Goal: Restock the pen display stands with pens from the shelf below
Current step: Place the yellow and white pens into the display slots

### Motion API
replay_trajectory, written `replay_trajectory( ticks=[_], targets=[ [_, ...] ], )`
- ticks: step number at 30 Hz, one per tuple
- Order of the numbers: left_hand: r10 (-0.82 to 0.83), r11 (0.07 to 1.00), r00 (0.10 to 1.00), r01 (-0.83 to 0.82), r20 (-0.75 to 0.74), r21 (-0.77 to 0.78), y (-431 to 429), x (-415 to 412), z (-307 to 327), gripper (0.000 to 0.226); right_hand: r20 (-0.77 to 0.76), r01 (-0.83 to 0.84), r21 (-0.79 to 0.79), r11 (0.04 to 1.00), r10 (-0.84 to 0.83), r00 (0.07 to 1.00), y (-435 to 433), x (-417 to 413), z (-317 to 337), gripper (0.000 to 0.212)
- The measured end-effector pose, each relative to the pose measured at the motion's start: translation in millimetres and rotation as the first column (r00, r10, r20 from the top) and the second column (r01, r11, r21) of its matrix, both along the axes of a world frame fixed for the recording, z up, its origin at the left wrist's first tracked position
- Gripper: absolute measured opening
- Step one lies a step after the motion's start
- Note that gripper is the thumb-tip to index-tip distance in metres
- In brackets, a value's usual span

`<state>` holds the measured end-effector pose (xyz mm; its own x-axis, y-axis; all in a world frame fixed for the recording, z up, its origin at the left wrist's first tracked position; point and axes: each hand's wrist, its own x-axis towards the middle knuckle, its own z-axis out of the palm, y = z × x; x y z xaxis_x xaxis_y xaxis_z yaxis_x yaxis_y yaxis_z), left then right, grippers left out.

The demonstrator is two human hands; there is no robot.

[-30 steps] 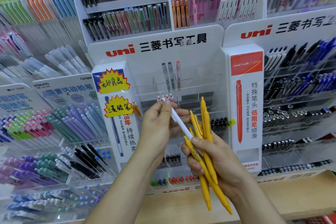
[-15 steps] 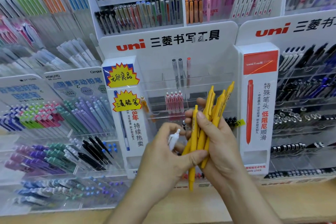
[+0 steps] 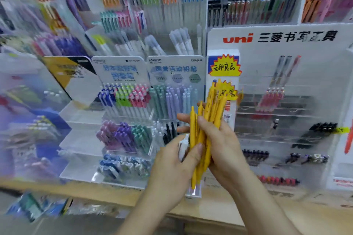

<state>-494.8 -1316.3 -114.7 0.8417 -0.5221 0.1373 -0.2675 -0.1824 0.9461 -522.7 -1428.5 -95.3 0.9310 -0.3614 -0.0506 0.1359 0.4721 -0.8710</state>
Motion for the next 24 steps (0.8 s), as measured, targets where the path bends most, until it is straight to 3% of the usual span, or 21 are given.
replay_trajectory(
  ticks=[8, 10, 13, 16, 18, 20, 22, 24],
  targets=[
    [0.046, 0.989, 0.988, -0.065, -0.144, -0.130, 143.3, 46.5, -7.4, 0.031, -0.033, -0.098, 0.102, 0.990, 0.102, 0.994, 144.8, 53.3, -8.7, 0.020],
    [0.097, 0.994, 0.988, -0.102, -0.120, -0.035, 172.0, 58.4, -12.9, 0.044, -0.080, -0.076, 0.094, 0.993, 0.084, 0.993, 172.5, 65.3, -11.7, 0.017],
    [0.155, 0.970, 0.987, -0.161, 0.048, 0.180, 206.4, 80.3, -18.2, 0.051, -0.150, -0.036, 0.049, 0.998, 0.043, 0.988, 205.7, 83.4, -16.2, 0.008],
    [0.113, 0.823, 0.926, -0.291, 0.361, 0.488, 228.3, 100.9, -19.8, 0.060, -0.162, 0.014, -0.129, 0.992, -0.035, 0.986, 229.3, 105.2, -25.2, 0.007],
    [0.086, 0.811, 0.914, -0.296, 0.397, 0.505, 242.0, 113.5, -20.9, 0.057, -0.143, 0.054, -0.248, 0.967, -0.092, 0.985, 238.1, 124.3, -31.5, 0.005],
    [0.115, 0.908, 0.968, -0.193, 0.222, 0.372, 258.5, 131.0, -23.5, 0.039, -0.120, 0.082, -0.317, 0.945, -0.126, 0.985, 240.8, 146.4, -37.2, 0.003],
    [0.136, 0.990, 0.984, -0.130, -0.116, 0.059, 275.6, 155.5, -24.0, 0.031, -0.117, 0.038, -0.333, 0.942, -0.081, 0.990, 239.8, 165.9, -43.7, 0.005],
    [0.144, 0.938, 0.907, -0.253, -0.396, -0.238, 290.6, 185.5, -19.8, 0.026, -0.146, -0.094, -0.358, 0.929, 0.044, 0.988, 239.8, 184.2, -49.4, 0.006]
  ],
)
